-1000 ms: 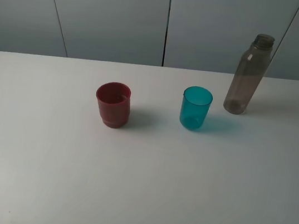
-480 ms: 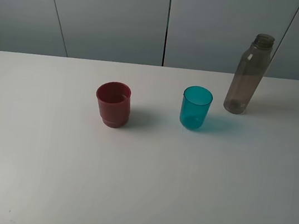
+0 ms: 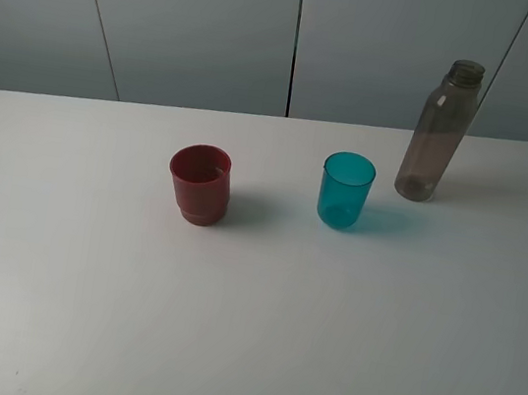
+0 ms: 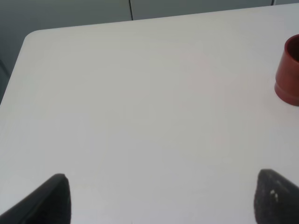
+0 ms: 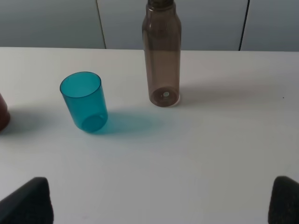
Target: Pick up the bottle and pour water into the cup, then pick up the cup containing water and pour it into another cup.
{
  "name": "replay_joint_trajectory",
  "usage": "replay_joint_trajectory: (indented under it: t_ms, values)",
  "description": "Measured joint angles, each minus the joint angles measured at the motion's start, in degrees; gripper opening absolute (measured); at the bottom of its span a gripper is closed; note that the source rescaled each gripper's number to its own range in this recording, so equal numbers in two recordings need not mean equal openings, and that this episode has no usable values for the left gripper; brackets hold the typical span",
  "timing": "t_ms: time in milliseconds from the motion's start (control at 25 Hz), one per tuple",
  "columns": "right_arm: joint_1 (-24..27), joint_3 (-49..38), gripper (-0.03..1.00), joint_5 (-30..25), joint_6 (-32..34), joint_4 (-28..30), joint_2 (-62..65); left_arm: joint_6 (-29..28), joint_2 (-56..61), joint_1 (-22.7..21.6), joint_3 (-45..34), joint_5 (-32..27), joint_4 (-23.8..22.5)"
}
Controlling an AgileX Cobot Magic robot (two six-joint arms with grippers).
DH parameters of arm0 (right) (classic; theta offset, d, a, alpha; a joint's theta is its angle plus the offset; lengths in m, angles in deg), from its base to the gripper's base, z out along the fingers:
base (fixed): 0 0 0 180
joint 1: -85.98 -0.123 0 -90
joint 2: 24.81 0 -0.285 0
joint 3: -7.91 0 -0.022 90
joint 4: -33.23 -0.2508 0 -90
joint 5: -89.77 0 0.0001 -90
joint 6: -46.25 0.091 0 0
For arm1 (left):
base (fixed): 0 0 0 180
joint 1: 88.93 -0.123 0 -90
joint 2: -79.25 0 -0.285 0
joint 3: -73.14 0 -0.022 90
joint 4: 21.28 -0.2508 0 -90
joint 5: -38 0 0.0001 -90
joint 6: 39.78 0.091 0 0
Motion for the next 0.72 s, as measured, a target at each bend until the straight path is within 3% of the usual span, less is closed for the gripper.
replay_joint_trajectory:
  t_ms: [720]
  values:
    - [1.3, -6.6, 1.00, 2.9, 0.3, 3.1, 1.7, 0.0, 0.0, 0.0, 0.0, 0.0, 0.0]
